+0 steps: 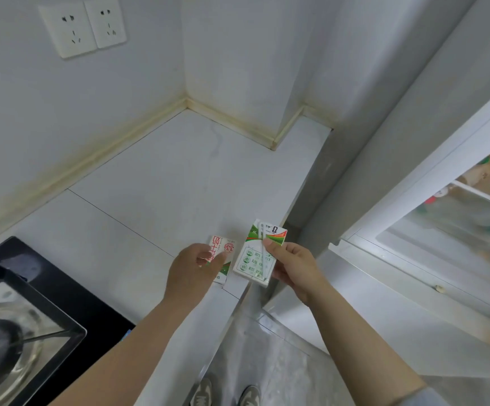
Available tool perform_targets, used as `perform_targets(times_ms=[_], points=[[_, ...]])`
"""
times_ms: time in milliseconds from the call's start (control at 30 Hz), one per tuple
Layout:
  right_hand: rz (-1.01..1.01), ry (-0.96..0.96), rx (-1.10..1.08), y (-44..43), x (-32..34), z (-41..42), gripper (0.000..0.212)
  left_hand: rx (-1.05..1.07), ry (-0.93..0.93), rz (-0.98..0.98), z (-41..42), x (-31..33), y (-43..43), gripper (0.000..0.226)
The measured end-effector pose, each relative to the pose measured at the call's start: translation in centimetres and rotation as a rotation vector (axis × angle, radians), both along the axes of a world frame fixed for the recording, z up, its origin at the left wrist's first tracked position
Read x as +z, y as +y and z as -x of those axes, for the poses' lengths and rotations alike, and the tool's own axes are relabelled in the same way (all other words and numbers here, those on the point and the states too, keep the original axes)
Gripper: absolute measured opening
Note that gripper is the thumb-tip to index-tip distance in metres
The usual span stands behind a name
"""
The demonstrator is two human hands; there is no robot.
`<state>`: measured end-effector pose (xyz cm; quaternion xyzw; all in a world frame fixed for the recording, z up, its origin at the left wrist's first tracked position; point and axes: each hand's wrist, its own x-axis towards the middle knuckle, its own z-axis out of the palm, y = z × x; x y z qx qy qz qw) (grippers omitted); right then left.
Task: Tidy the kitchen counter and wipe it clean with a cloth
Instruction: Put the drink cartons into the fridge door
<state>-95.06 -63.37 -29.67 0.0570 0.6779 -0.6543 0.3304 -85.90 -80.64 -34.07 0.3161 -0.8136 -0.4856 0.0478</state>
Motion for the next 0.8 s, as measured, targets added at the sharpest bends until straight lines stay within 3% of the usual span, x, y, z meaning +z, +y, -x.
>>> perform_targets(times_ms=[100,200,467,600,800], points=[[-0.067,0.039,-0.049,0.9,-0.5,0.1,0.018,-0.049,-0.139,0.189,0.4,-2.1,-1.0,0.051],[-0.084,0.046,-0.07,1.7,-0.8,0.0,0.019,-0.1,-0.264,0.223,1.2,-3.0,-1.0,0.068],[-0.138,0.097,-0.121,3.3,-0.7,-0.7,0.019,-0.144,-0.399,0.259,3.4,-4.5,0.0,0.07],[-0.152,0.09,-0.155,4.4,-0.8,-1.1,0.016,-0.061,-0.509,0.149,3.2,-5.7,0.8,0.079],[-0.155,0.094,-0.187,5.6,-0.8,-1.6,0.016,-0.008,-0.43,0.178,2.4,-5.6,0.9,0.072]])
